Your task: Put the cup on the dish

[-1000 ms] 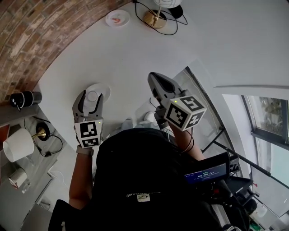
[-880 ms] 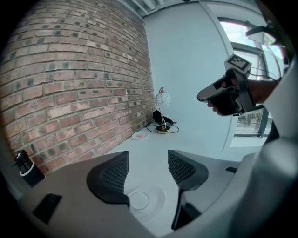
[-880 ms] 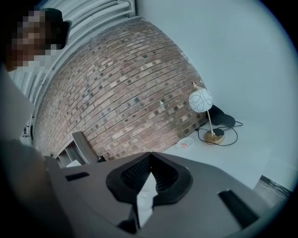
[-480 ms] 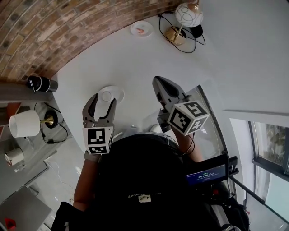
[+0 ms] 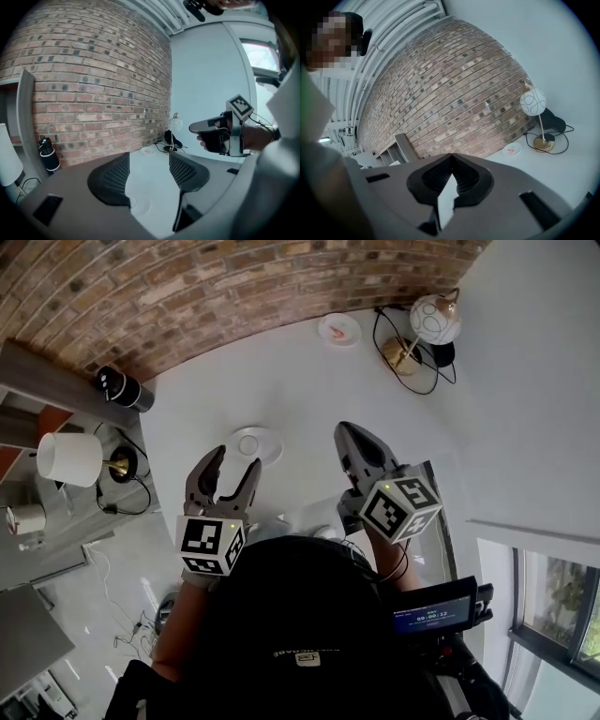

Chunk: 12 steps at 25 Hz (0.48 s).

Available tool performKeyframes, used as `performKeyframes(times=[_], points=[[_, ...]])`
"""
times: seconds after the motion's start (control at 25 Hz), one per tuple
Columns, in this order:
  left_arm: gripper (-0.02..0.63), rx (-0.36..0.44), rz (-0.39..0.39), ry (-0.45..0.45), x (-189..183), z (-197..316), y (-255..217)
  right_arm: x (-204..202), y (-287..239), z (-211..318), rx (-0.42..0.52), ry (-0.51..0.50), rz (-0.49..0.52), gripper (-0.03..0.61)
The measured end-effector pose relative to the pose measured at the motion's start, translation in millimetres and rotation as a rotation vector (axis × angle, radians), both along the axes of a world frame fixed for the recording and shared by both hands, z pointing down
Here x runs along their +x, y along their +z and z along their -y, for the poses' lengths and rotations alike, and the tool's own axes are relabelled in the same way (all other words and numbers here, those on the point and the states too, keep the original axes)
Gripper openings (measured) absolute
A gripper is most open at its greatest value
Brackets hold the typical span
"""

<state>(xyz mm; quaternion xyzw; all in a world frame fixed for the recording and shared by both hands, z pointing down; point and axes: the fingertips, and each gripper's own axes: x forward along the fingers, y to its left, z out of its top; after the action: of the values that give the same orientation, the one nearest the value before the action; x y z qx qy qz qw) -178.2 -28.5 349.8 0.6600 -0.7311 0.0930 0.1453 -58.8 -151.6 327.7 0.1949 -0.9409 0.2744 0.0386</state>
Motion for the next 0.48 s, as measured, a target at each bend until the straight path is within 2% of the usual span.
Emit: performKeyframes(times=[0.28, 0.48], points=[[0.267, 0.106, -0.18, 0.015, 5.4, -18.1, -14.6, -9.5, -3.1, -17.7, 0.0, -0.049, 0.005, 0.003], [0.265, 0.125, -0.236, 0.009, 6.0, -22.7, -16.6, -8.5, -3.6, -21.5, 0.001, -0.05, 0.005, 0.003]])
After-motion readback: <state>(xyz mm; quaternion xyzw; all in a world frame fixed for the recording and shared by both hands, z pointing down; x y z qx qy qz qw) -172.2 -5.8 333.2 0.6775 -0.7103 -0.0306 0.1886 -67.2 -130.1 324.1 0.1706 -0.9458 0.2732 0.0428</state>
